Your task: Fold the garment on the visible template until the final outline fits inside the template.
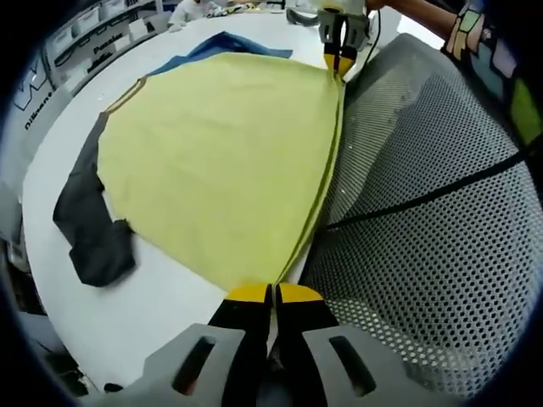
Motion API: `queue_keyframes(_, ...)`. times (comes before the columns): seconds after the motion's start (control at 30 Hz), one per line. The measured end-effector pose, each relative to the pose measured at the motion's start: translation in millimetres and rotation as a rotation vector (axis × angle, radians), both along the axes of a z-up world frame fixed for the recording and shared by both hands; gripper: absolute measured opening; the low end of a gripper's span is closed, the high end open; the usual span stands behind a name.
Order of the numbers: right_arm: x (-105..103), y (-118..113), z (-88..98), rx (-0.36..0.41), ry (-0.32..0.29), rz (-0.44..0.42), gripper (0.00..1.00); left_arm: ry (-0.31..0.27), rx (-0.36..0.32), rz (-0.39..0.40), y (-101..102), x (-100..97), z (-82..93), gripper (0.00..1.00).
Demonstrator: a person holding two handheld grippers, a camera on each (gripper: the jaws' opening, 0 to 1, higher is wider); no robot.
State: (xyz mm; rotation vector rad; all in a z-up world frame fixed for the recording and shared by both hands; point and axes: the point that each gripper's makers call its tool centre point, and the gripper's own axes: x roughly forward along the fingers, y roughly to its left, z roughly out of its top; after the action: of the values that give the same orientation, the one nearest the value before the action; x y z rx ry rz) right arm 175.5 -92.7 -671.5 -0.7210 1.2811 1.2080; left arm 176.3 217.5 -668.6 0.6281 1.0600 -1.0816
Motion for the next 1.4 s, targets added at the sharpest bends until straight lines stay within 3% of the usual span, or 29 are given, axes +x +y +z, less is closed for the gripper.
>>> queue_keyframes(0.1, -2.8, -3.4, 4.5, 0.002, -0.001, -0.002, 0.0, 0.011, 0.004, 0.006, 3.9, -3.4, 4.3, 0.0)
queue_keyframes(0.13, -5.4, -6.3, 8.0, 0.001, 0.006, -0.003, 0.02, -0.035, 0.004, -0.027, 4.8, -0.5, 12.1, 0.0)
queue_keyframes(0.17, -6.2, -8.7, 11.0, -0.002, 0.007, -0.007, 0.04, -0.044, -0.002, -0.029, 4.8, -1.4, 17.2, 0.0)
queue_keyframes(0.23, -9.0, -13.4, 22.5, 0.008, 0.009, -0.025, 0.07, -0.023, -0.008, 0.011, 8.8, -3.2, 26.8, 0.0)
queue_keyframes(0.33, -3.7, -13.1, 37.2, 0.07, -0.021, -0.067, 0.07, -0.06, 0.008, 0.058, 19.4, 5.4, 41.3, 0.0)
queue_keyframes(0.43, 24.2, -19.5, 48.6, 0.132, -0.122, -0.187, 0.08, -0.13, -0.065, 0.138, 16.7, 24.8, 57.3, 0.01)
queue_keyframes(0.53, 47.8, -35.2, 46.8, 0.113, -0.202, -0.268, 0.12, -0.157, -0.132, 0.197, 11.7, 35.5, 62.8, 0.01)
queue_keyframes(0.63, 66.1, -48.5, 42.7, 0.094, -0.258, -0.353, 0.13, -0.182, -0.144, 0.197, 8.5, 39.4, 63.3, 0.01)
queue_keyframes(0.87, 110.3, -62.7, 37.0, 0.146, -0.404, -0.592, 0.24, -0.29, -0.262, 0.258, -8.8, 57.5, 73.6, 0.04)
queue_keyframes(0.9, 118.5, -65.3, 34.7, 0.165, -0.427, -0.66, 0.25, -0.32, -0.29, 0.272, -11.4, 62.1, 76.8, 0.04)
queue_keyframes(0.93, 123.0, -63.4, 33.4, 0.192, -0.438, -0.675, 0.27, -0.332, -0.309, 0.283, -13.0, 64.1, 78.6, 0.06)
queue_keyframes(0.97, 133.2, -60.0, 34.1, 0.247, -0.494, -0.678, 0.29, -0.338, -0.331, 0.295, -14.8, 65.4, 80.8, 0.08)
queue_keyframes(1.13, 137.5, -84.1, 17.0, 0.141, -0.502, -0.831, 0.29, -0.409, -0.357, 0.297, -18.6, 71.3, 92.1, 0.15)
queue_keyframes(1.3, 142.7, -86.1, 8.0, 0.179, -0.481, -0.881, 0.32, -0.465, -0.389, 0.307, -25.8, 78.5, 103.5, 0.18)
queue_keyframes(1.4, 141.7, -83.3, 5.1, 0.204, -0.451, -0.893, 0.28, -0.486, -0.403, 0.313, -28.5, 81.4, 109.2, 0.18)
